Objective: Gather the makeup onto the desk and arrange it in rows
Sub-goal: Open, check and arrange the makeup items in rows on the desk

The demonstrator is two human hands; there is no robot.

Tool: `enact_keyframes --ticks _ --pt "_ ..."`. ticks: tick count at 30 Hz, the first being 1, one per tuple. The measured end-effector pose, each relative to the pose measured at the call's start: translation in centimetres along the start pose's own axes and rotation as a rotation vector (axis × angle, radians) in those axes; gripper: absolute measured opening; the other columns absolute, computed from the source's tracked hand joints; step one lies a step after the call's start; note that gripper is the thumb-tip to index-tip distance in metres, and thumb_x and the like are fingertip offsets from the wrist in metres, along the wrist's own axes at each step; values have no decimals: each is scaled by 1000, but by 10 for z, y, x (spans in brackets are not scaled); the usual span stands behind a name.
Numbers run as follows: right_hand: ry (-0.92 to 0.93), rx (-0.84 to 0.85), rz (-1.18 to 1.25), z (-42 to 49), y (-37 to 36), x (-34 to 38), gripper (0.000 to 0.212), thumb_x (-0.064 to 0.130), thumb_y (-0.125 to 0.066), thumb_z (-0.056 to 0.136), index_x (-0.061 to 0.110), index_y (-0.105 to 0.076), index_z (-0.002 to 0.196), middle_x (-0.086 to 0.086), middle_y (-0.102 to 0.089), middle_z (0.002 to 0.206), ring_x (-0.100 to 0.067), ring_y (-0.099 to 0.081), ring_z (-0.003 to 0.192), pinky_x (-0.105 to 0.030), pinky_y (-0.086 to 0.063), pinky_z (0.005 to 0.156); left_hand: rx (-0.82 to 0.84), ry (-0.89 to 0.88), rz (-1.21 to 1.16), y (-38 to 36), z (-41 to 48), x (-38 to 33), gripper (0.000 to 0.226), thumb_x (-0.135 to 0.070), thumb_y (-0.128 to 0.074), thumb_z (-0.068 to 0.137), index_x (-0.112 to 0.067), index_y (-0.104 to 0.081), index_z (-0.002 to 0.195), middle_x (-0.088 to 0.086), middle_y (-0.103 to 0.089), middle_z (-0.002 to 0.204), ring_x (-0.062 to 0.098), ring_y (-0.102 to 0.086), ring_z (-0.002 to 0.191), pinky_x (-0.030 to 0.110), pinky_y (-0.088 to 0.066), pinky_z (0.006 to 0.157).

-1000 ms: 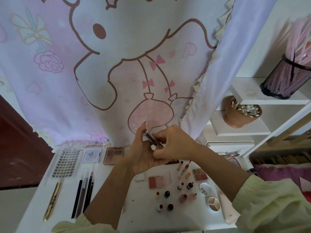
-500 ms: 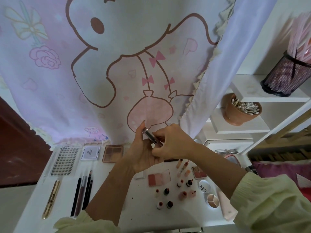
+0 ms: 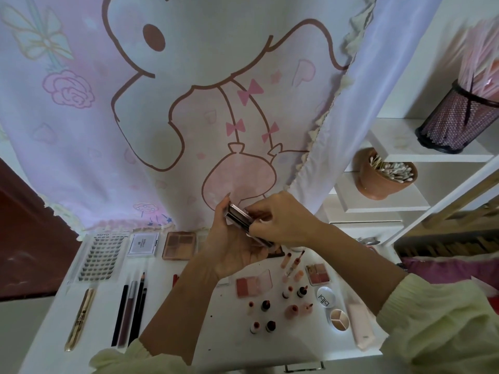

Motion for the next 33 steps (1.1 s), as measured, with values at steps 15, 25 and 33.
enact_keyframes --ticks 15,25,33 --pt "-205 -68 265 1 23 -29 43 28 -58 96 1 -63 63 12 -53 49 -8 -48 45 -21 -44 52 351 195 -80 -8 -2 4 89 -83 -28 81 -15 -44 136 18 -53 117 28 -57 89 28 -53 60" --pt "-359 -244 174 2 36 -56 49 25 -51 100 16 -42 52 5 -33 46 -7 -33 39 -14 -29 47 -103 182 335 25 7 -24 98 -85 -9 78 -15 -57 127 26 -62 122 32 -70 95 32 -58 76" --pt "-567 -269 159 3 23 -90 42 21 -52 98 -11 -62 72 -16 -55 61 -25 -52 57 -10 -35 46 -400 -10 417 41 14 -51 55 -51 -43 96 -5 -56 122 15 -69 106 27 -67 94 35 -54 76"
Point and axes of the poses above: each hand's wrist, its own z-axis towards the middle knuckle, its own y-axis out of the back of the hand, x = y × z, the point moved 7 cm from there along z, towards the middle knuckle
